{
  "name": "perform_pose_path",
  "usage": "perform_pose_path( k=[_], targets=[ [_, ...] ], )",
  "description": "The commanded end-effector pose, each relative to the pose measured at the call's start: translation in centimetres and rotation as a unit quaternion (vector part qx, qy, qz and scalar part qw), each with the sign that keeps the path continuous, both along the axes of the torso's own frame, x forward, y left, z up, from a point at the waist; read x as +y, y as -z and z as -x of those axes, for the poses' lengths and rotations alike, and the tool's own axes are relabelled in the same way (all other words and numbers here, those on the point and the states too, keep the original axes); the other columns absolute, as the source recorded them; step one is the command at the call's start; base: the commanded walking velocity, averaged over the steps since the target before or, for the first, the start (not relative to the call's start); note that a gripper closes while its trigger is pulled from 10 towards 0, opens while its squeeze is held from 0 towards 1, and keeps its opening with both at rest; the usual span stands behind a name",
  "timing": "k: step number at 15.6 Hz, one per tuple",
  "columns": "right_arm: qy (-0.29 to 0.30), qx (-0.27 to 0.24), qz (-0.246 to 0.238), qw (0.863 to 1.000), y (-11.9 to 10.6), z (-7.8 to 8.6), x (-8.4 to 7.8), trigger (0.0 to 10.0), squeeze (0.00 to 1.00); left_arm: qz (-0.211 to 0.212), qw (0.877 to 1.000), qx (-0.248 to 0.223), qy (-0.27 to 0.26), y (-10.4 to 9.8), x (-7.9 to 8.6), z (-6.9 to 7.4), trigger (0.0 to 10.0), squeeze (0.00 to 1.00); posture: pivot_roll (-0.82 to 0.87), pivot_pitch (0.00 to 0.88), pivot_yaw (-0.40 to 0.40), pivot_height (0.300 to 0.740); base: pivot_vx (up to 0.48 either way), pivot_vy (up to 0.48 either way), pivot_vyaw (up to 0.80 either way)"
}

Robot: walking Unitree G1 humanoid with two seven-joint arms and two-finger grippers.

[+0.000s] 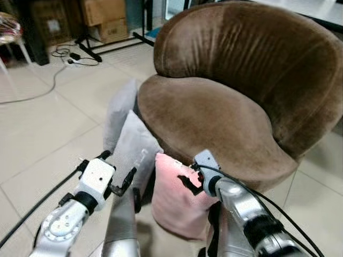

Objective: Move the pillow to the sofa from floor

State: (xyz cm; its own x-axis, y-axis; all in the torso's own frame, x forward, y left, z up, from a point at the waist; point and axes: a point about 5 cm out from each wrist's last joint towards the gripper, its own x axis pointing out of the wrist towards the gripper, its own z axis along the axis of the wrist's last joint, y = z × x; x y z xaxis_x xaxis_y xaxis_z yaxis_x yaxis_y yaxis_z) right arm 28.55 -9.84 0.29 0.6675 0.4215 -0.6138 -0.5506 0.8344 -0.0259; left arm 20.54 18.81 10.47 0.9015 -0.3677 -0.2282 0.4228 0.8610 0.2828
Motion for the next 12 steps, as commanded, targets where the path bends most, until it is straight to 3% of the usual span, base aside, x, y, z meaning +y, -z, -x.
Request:
perform_pose_path(
  k=[1, 5, 6, 9, 11, 12],
  targets=[
    [0.008, 0.004, 0.034, 0.999, 0.7, -0.1, -0.7, 10.0, 1.0, 0.017, 1.0, -0.007, 0.025, -1.5, -0.2, 0.5, 10.0, 0.0, 0.21, 0.023, -0.08, 0.506, 0.0, 0.0, 0.0],
    [0.031, 0.003, 0.085, 0.996, 1.0, -0.8, -1.1, 10.0, 1.0, 0.014, 0.998, 0.008, 0.061, -3.3, 0.5, 2.3, 10.0, 0.0, 0.24, 0.094, -0.07, 0.506, 0.0, 0.0, 0.0],
    [0.021, 0.019, 0.116, 0.993, 1.6, -0.4, -1.5, 10.0, 0.0, 0.017, 0.997, 0.022, 0.078, -3.6, 0.5, 2.7, 10.0, 0.0, 0.25, 0.109, -0.068, 0.506, 0.0, 0.0, 0.0],
    [0.083, 0.015, 0.119, 0.989, 1.9, -0.4, -1.9, 10.0, 0.0, 0.009, 0.992, 0.066, 0.106, -3.8, 1.1, 4.1, 10.0, 0.0, 0.27, 0.153, -0.056, 0.506, 0.0, 0.0, 0.0],
    [0.078, 0.024, 0.112, 0.99, 2.2, -0.1, -1.3, 10.0, 0.0, 0.004, 0.991, 0.086, 0.106, -3.4, 1.8, 4.4, 10.0, 0.0, 0.3, 0.188, -0.059, 0.506, 0.0, 0.0, 0.0],
    [0.071, 0.027, 0.117, 0.99, 2.4, 0.2, -1.2, 3.9, 0.0, 0.003, 0.99, 0.095, 0.105, -2.8, 1.9, 4.5, 10.0, 0.0, 0.3, 0.199, -0.061, 0.506, 0.0, 0.0, 0.0]
  ],
)
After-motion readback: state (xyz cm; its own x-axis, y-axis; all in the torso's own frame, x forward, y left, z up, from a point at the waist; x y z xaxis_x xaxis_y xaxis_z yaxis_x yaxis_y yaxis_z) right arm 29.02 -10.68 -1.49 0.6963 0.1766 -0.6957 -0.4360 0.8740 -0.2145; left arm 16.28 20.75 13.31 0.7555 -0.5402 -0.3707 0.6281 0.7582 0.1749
